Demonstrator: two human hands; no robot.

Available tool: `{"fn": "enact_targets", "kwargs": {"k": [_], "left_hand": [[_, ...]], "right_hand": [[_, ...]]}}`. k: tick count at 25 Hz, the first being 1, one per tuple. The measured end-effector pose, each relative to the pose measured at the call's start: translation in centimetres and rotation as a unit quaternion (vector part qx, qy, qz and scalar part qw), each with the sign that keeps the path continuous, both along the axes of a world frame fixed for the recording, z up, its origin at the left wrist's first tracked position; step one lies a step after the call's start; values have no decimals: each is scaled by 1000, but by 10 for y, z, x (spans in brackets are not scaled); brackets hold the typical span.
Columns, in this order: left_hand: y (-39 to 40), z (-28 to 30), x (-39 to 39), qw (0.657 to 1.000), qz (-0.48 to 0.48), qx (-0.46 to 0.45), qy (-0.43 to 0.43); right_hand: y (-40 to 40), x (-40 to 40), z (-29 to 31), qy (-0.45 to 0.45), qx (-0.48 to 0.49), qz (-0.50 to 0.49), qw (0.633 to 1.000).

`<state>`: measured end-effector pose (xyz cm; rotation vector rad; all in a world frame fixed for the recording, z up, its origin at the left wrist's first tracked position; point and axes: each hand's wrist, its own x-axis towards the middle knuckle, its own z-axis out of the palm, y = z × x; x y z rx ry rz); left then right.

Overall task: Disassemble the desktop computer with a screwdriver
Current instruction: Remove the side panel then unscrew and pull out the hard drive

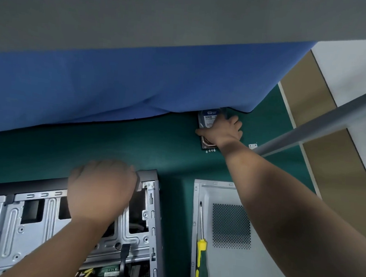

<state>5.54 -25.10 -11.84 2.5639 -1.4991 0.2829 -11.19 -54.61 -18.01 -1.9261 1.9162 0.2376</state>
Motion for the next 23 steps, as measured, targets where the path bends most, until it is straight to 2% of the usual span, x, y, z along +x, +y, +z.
{"fn": "enact_targets", "kwargs": {"k": [6, 11, 14, 17, 20, 23], "left_hand": [[0, -3, 1, 1000, 3, -1, -2], [1, 0, 2, 1000, 15, 20, 11], [1, 7, -1, 997, 22, 55, 42], [10, 20, 0, 993, -17, 71, 88], [27, 22, 8, 978, -94, 55, 177], [66, 24, 9, 952, -134, -5, 276]], "right_hand": [[12, -8, 5, -32, 13, 20, 999], [88, -35, 24, -155, -115, 35, 981], [158, -40, 54, -269, -61, 77, 958], [230, -34, 94, -318, 12, 158, 935], [281, -35, 117, -314, -2, 191, 930], [321, -45, 121, -298, -14, 205, 932]]}}
